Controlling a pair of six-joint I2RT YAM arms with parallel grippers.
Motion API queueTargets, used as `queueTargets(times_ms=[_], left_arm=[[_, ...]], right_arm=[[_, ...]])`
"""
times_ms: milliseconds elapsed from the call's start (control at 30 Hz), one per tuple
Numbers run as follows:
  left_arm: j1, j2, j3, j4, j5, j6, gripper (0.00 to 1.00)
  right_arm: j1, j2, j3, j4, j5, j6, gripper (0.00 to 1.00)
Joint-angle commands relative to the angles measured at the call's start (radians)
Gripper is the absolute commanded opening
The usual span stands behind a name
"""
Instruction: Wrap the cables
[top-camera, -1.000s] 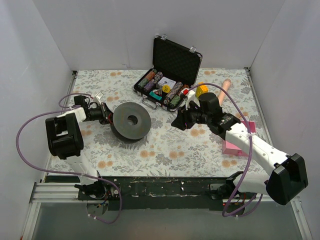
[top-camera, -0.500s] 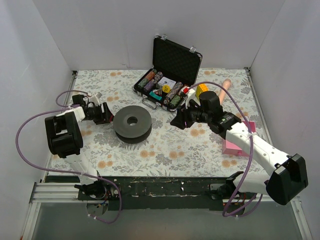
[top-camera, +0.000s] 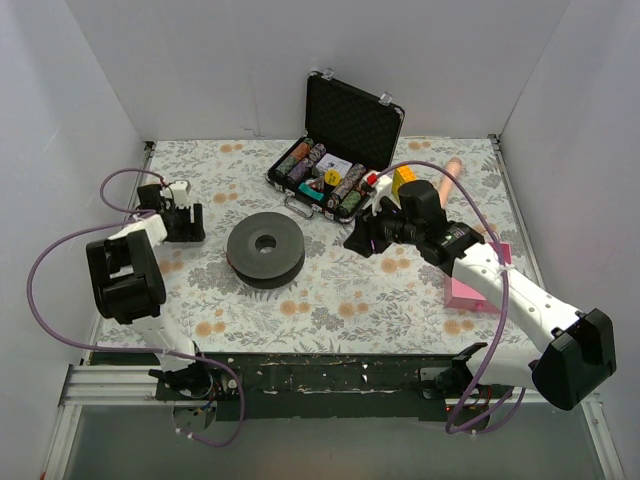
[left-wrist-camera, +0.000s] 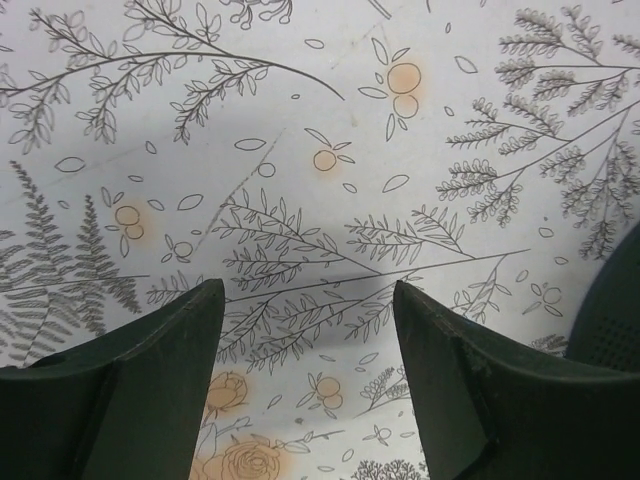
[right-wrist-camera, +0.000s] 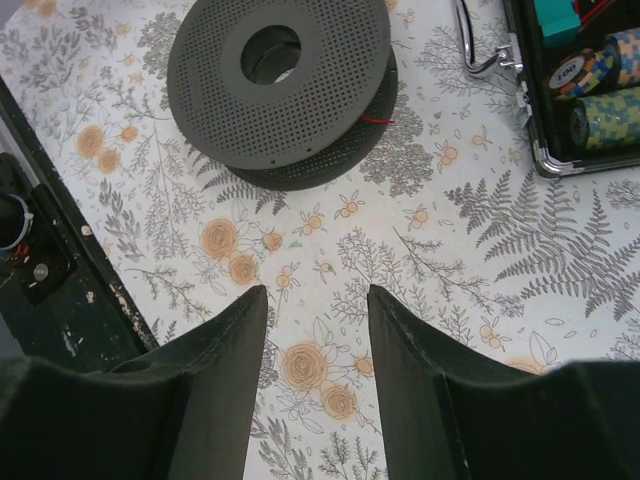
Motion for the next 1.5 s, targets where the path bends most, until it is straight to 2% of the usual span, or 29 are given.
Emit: queueTargets(times_ms=[0,133,233,367,400,433,600,767,867,933,1167,1467], left_arm=[[0.004,-0.155,-0.007,-0.013,0.000,0.022,0.69],[-0.010,-0.264,-0.010,-0.046,0.071,0.003,0.71],[-0.074,-0.357,-0.045,-0.062,0.062,0.014,0.73],[-0.232,-0.512,-0.135,-0.033,0.002,0.049,0.81],[-0.243,-0.538,-0.161,-0.011,0.021,0.025,0.92],[-0.242,-0.560,-0.183,0.016,0.035,0.007,0.98],[-0.242,-0.592,-0.307,0.160,-0.030,-0.131,0.98],[-0.243,-0.635,-0.493,0.450,-0.243,-0.344,0.98],[-0.242,-0.640,-0.614,0.622,-0.322,-0.360,0.98],[-0.242,-0.656,-0.680,0.697,-0.327,-0.365,0.98],[-0.242,-0.675,-0.735,0.753,-0.290,-0.389,0.98],[-0.243,-0.676,-0.757,0.785,-0.274,-0.394,0.98]], right_arm=[[-0.028,-0.015,0.051,-0.063,0.107,-0.014,0.54],[-0.106,-0.027,0.007,-0.089,0.208,0.024,0.57],[-0.194,-0.072,-0.080,-0.045,0.251,0.041,0.61],[-0.341,-0.147,-0.226,0.081,0.276,0.061,0.67],[-0.379,-0.161,-0.280,0.124,0.288,0.062,0.69],[-0.412,-0.173,-0.318,0.158,0.299,0.070,0.70],[-0.528,-0.218,-0.488,0.392,0.414,0.072,0.72],[-0.554,-0.300,-0.691,0.707,0.466,-0.028,0.73],[-0.556,-0.345,-0.798,0.886,0.478,-0.075,0.74],[-0.558,-0.372,-0.844,0.937,0.477,-0.085,0.74],[-0.559,-0.405,-0.960,1.084,0.460,-0.096,0.75],[-0.561,-0.374,-0.998,1.140,0.457,-0.096,0.75]])
